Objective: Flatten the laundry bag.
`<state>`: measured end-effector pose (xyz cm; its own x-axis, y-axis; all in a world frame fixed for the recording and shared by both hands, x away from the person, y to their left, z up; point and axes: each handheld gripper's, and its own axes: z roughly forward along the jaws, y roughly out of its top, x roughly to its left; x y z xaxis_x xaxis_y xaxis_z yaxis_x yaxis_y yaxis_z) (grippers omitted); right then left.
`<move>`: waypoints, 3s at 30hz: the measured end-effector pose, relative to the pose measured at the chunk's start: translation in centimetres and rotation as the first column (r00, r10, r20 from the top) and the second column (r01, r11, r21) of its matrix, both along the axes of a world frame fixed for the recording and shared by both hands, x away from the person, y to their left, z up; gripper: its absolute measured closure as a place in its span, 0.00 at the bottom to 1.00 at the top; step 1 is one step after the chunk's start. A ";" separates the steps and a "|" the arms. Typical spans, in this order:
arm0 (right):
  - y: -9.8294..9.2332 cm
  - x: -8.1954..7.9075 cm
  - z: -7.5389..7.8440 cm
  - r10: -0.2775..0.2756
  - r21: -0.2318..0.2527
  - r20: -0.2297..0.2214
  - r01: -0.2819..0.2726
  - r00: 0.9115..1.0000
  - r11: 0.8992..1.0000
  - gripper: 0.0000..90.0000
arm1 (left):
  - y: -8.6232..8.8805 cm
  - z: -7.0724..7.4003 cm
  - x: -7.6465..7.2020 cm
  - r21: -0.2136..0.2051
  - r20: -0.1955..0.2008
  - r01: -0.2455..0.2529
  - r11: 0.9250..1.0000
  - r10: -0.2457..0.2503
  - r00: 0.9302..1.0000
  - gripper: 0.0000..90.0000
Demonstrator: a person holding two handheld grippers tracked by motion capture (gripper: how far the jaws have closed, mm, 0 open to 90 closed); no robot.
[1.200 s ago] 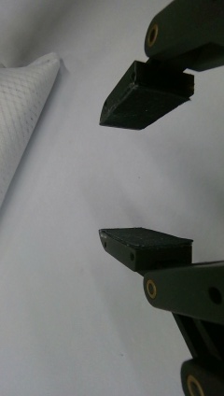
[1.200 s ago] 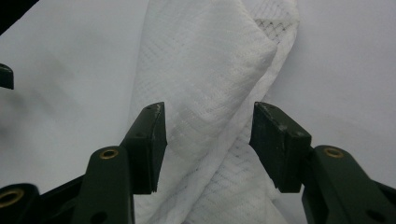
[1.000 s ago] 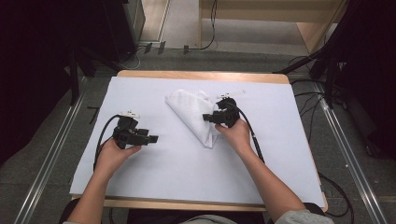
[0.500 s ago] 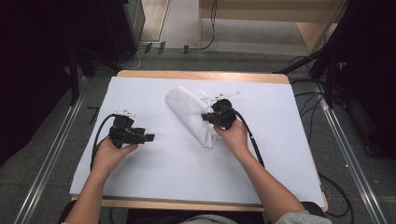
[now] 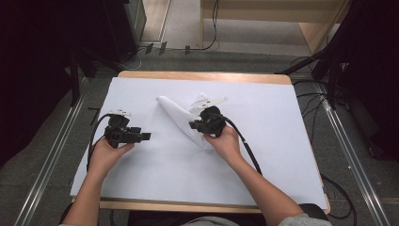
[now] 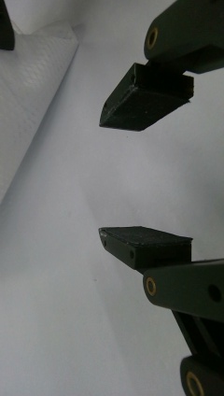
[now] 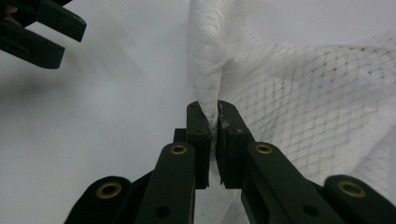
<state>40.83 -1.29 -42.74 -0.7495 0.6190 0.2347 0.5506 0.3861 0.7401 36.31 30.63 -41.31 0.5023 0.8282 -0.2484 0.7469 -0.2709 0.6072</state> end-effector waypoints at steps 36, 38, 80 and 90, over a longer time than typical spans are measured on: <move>1.4 -3.3 1.2 0.127 0.019 -0.042 -0.127 0.991 0.992 0.82 | -0.5 2.0 1.0 -0.045 0.031 0.008 0.999 -0.007 0.999 0.46; 0.9 -3.5 1.4 0.119 0.019 -0.041 -0.119 0.992 0.993 0.85 | -1.3 2.3 1.5 -0.039 0.026 0.031 0.999 -0.030 0.999 0.48; -8.8 -4.5 0.0 -0.077 -0.014 -0.042 0.077 0.996 0.997 0.78 | -10.1 -2.6 11.3 0.016 -0.097 0.170 0.985 -0.167 0.981 0.65; -9.3 -4.0 -0.2 -0.102 -0.011 -0.044 0.101 0.994 0.995 0.80 | -9.4 -1.4 10.1 -0.105 -0.066 0.214 0.971 -0.222 0.973 1.00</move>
<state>36.80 -10.64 -42.97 -0.6717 0.6936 0.2603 0.6195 0.3331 0.7109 46.45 21.23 -42.67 0.6445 0.6708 -0.3669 0.7217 -0.3753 0.5817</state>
